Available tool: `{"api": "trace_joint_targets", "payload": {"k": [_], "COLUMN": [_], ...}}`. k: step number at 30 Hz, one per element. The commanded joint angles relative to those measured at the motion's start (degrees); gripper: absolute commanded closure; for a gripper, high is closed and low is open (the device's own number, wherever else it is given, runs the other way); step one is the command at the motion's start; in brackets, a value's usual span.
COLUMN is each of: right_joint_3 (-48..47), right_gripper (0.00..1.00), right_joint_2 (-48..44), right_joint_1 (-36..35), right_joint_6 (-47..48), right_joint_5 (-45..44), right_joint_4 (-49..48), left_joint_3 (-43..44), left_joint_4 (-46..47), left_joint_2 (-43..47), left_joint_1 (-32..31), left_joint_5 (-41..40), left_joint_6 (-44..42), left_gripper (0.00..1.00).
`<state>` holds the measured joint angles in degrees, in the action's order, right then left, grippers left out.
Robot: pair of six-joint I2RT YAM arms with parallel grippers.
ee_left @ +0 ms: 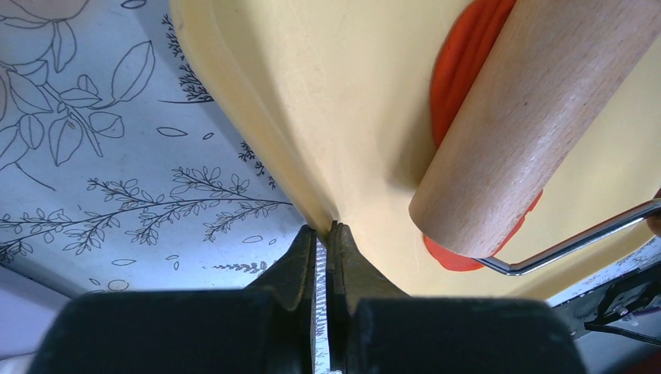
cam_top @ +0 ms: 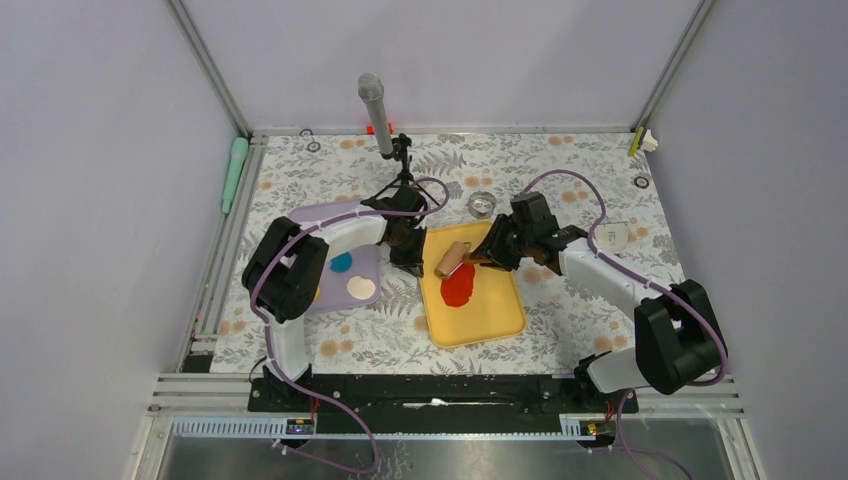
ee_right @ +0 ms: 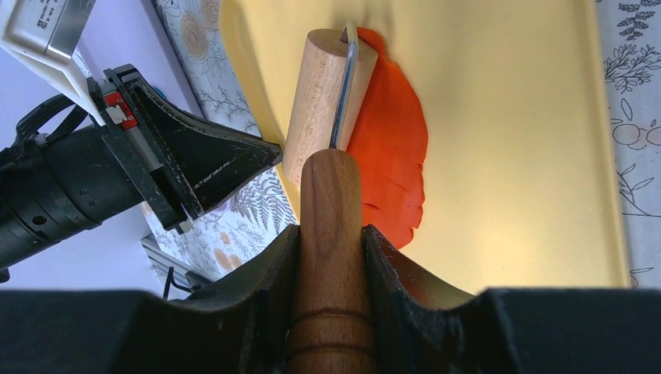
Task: Roll out the dumpling wrappers from the dough
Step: Flatten out the dough on the work surface.
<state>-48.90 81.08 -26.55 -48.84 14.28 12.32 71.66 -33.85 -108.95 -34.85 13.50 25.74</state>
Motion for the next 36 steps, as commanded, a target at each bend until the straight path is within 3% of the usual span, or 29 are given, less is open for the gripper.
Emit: {"api": "trace_joint_targets", "payload": {"k": [1, 8, 15, 27, 36], "right_joint_3": [-3.0, -7.0, -1.6, 9.5, 17.2], "right_gripper": [1.0, 1.0, 1.0, 1.0, 1.0], "right_joint_2": [-0.8, -1.5, -2.2, -10.6, -16.2], "right_joint_1": [-0.8, -0.8, 0.4, 5.3, 5.3], "right_joint_6": [1.5, 1.4, 1.1, -4.5, -19.1], "right_joint_5": [-5.7, -6.5, -5.3, 1.8, 4.8], "right_joint_4": [-1.5, 7.2, 9.3, 8.5, -1.7], "left_joint_3": [0.1, 0.1, 0.1, 0.2, -1.2], "left_joint_4": [-3.2, -3.4, -3.7, -3.8, -1.7], "left_joint_2": [-1.4, -1.4, -1.0, -0.4, 1.4], "left_joint_1": [-2.4, -2.4, -2.4, -2.4, -2.4], "left_joint_5": [6.0, 5.7, 5.1, 4.2, 4.5], "left_joint_6": [-4.1, -4.1, -4.2, -3.6, 0.6], "left_gripper": [1.0, 1.0, 1.0, 1.0, 1.0]}}
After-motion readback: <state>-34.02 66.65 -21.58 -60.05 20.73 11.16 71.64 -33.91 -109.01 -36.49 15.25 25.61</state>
